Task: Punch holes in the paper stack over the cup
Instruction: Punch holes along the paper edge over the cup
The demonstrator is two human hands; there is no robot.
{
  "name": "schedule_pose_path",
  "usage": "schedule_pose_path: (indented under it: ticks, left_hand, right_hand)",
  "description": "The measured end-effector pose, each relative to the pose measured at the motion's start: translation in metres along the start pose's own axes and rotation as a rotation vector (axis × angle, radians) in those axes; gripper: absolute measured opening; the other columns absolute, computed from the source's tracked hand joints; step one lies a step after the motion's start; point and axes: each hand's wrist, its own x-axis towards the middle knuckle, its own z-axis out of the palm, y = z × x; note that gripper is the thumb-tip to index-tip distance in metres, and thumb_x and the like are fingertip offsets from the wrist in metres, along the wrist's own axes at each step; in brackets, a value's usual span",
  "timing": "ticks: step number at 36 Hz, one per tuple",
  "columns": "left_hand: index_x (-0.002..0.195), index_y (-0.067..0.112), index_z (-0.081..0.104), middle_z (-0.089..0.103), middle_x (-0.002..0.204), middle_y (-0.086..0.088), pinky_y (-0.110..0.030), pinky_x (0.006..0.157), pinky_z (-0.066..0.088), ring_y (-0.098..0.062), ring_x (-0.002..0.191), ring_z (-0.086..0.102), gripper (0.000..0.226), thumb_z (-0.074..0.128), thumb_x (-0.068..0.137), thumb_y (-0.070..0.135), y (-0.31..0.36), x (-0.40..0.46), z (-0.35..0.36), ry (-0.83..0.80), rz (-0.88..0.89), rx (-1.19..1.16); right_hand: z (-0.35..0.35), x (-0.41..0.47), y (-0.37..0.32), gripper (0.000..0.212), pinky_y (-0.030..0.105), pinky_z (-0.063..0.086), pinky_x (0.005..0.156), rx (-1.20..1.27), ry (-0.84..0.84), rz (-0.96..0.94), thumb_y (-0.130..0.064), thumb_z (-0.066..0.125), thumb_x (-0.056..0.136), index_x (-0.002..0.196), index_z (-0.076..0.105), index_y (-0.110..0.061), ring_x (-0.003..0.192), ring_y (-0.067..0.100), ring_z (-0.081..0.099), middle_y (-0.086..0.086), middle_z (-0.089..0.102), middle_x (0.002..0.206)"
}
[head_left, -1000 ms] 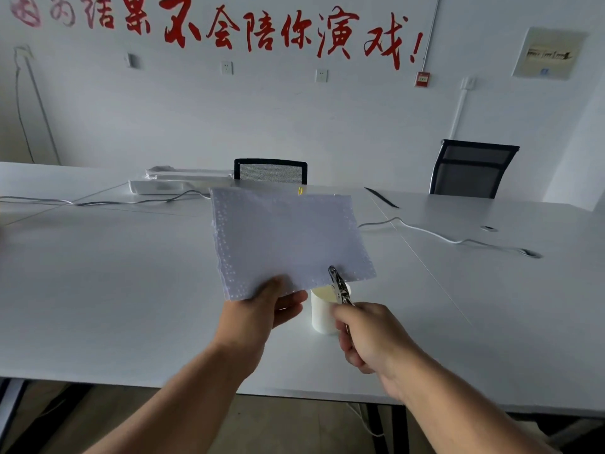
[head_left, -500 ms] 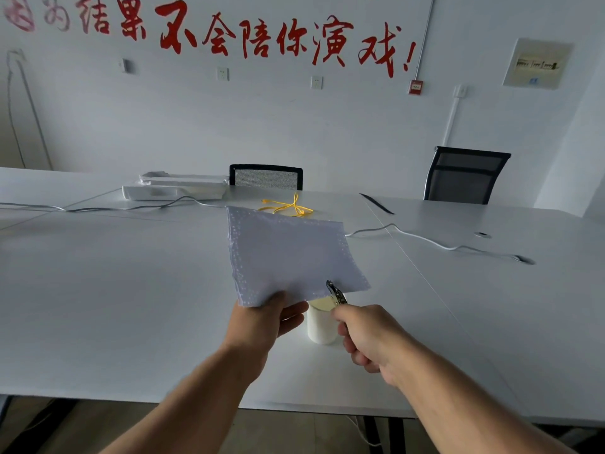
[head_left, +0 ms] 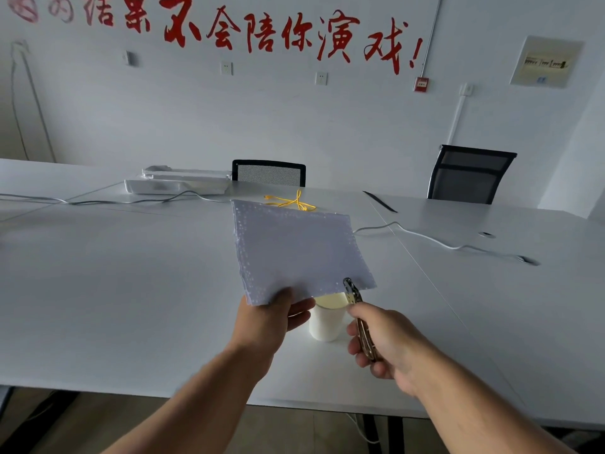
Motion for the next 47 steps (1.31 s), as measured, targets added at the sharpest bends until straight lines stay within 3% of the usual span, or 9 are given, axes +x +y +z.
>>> schedule_pose_path:
  ticks: [11, 25, 31, 34, 38, 47]
  left_hand:
    - [0.113, 0.016, 0.068, 0.083, 0.088, -0.002, -0.035, 0.072, 0.064, -0.024, 0.084, 0.082, 0.029, 0.049, 0.100, -0.001, 0.0001, -0.0012, 0.0003, -0.018, 0.017, 0.014]
    - [0.118, 0.013, 0.066, 0.080, 0.103, -0.012, -0.037, 0.075, 0.065, -0.026, 0.086, 0.082, 0.028, 0.048, 0.101, -0.001, -0.0037, -0.0004, 0.0004, -0.022, 0.013, 0.024]
    - [0.115, 0.014, 0.068, 0.083, 0.093, -0.006, -0.037, 0.074, 0.064, -0.025, 0.086, 0.082, 0.027, 0.050, 0.101, 0.001, -0.0065, 0.0002, -0.0007, -0.021, 0.006, 0.022]
    - [0.117, 0.014, 0.068, 0.083, 0.095, -0.005, -0.037, 0.075, 0.064, -0.026, 0.087, 0.082, 0.026, 0.052, 0.101, 0.002, -0.0082, 0.0002, -0.0008, -0.023, 0.012, 0.018]
    - [0.119, 0.011, 0.068, 0.083, 0.091, -0.006, -0.038, 0.075, 0.064, -0.026, 0.087, 0.081, 0.025, 0.053, 0.100, 0.002, -0.0090, 0.0006, -0.0001, -0.016, 0.019, 0.000]
    - [0.119, 0.011, 0.069, 0.083, 0.093, -0.005, -0.036, 0.074, 0.065, -0.026, 0.086, 0.082, 0.025, 0.055, 0.100, 0.002, -0.0084, 0.0000, -0.0002, -0.017, 0.019, -0.011]
  right_hand:
    - [0.0066, -0.0013, -0.0028, 0.027, 0.022, 0.024, 0.041, -0.045, -0.011, -0.040, -0.037, 0.060, 0.085, 0.081, 0.064, -0.011, 0.044, 0.019, 0.044, 0.008, 0.060, 0.061]
    - [0.0071, 0.0012, -0.0014, 0.027, 0.020, 0.021, 0.039, -0.089, -0.010, -0.044, -0.037, 0.058, 0.086, 0.079, 0.062, -0.011, 0.041, 0.017, 0.036, 0.007, 0.054, 0.061]
    - [0.0073, 0.0005, -0.0002, 0.026, 0.021, 0.020, 0.041, -0.087, -0.001, -0.046, -0.036, 0.058, 0.086, 0.077, 0.061, -0.011, 0.039, 0.016, 0.031, 0.006, 0.051, 0.060]
    - [0.0077, -0.0001, -0.0005, 0.028, 0.020, 0.022, 0.039, -0.069, 0.000, -0.049, -0.036, 0.059, 0.087, 0.079, 0.063, -0.010, 0.039, 0.016, 0.037, 0.006, 0.054, 0.060]
    - [0.0058, -0.0042, -0.0002, 0.032, 0.023, 0.031, 0.042, -0.025, -0.025, -0.022, -0.039, 0.061, 0.088, 0.090, 0.070, -0.008, 0.051, 0.019, 0.056, 0.007, 0.069, 0.065]
    - [0.0014, -0.0042, 0.0023, 0.031, 0.023, 0.028, 0.041, -0.015, -0.002, -0.026, -0.039, 0.060, 0.087, 0.087, 0.068, -0.009, 0.050, 0.019, 0.051, 0.007, 0.065, 0.061]
